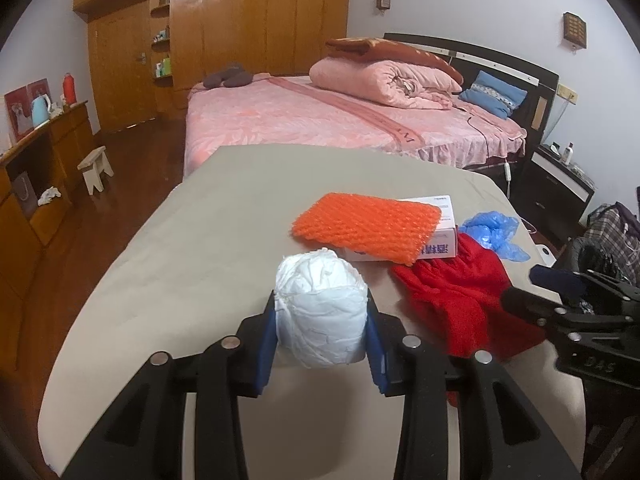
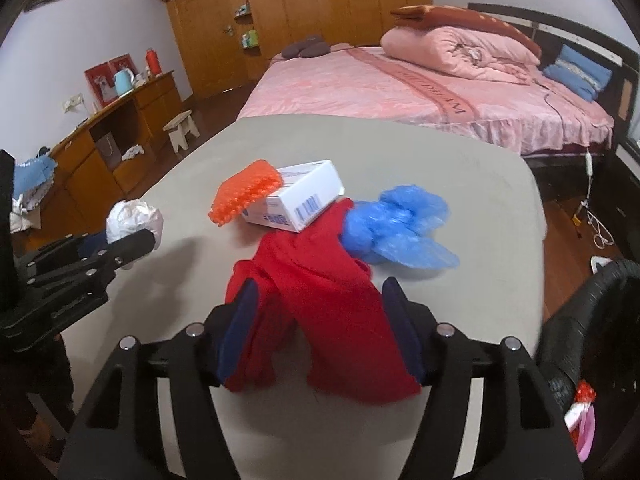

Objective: Collect trash
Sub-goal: 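Grasp the red cloth with the right tool while the left tool holds the tissue ball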

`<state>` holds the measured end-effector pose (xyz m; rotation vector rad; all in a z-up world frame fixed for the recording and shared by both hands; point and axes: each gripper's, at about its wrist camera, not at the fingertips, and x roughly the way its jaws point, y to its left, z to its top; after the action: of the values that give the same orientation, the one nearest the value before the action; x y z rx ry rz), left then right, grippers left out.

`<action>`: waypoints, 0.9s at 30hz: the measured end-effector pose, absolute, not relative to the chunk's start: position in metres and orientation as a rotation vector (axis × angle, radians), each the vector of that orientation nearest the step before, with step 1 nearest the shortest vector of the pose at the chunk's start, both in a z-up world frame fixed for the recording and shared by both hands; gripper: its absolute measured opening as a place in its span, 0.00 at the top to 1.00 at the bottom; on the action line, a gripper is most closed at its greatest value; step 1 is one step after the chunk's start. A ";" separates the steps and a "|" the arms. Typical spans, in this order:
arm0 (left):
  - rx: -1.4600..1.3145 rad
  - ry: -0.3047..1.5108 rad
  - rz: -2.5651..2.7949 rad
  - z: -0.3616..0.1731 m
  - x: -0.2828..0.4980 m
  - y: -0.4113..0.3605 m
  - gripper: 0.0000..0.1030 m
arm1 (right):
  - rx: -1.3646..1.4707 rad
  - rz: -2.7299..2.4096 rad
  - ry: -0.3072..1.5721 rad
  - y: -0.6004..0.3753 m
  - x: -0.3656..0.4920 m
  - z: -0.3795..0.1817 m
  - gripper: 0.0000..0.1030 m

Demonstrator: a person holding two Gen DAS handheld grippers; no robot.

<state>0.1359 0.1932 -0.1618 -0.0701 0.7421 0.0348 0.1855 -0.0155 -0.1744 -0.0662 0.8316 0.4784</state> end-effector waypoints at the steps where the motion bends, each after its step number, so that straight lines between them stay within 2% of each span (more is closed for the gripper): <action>1: -0.071 0.741 0.037 -0.162 0.135 0.194 0.63 | -0.072 0.481 0.834 -0.013 0.187 -0.176 0.39; 2: -0.070 0.740 0.041 -0.161 0.135 0.195 0.63 | -0.082 0.479 0.841 -0.010 0.190 -0.178 0.39; 3: -0.070 0.739 0.044 -0.161 0.135 0.196 0.63 | -0.089 0.483 0.847 -0.009 0.192 -0.180 0.44; 4: -0.071 0.739 0.046 -0.161 0.134 0.196 0.63 | -0.092 0.493 0.855 -0.008 0.194 -0.183 0.57; 5: -0.074 0.740 0.048 -0.161 0.134 0.197 0.63 | -0.095 0.502 0.865 -0.007 0.194 -0.184 0.65; 7: -0.075 0.742 0.051 -0.162 0.133 0.197 0.63 | -0.096 0.521 0.884 -0.006 0.193 -0.187 0.91; 9: -0.074 0.742 0.052 -0.161 0.133 0.196 0.63 | -0.085 0.541 0.882 -0.009 0.190 -0.185 0.98; 20: -0.066 0.721 0.030 -0.155 0.126 0.189 0.63 | -0.027 0.548 0.804 -0.026 0.174 -0.148 0.96; 21: -0.065 0.721 0.028 -0.155 0.126 0.189 0.63 | -0.032 0.533 0.804 -0.026 0.176 -0.149 0.89; 22: -0.066 0.721 0.027 -0.155 0.126 0.188 0.63 | -0.031 0.526 0.815 -0.026 0.179 -0.152 0.74; 24: -0.066 0.720 0.026 -0.154 0.125 0.187 0.63 | -0.025 0.505 0.822 -0.026 0.184 -0.158 0.61; 27: -0.062 0.716 0.023 -0.153 0.126 0.185 0.63 | -0.030 0.495 0.843 -0.025 0.194 -0.170 0.61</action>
<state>0.1258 0.1850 -0.1527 -0.0616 0.7164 0.0234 0.1937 -0.0250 -0.1699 -0.0300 0.8433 0.4953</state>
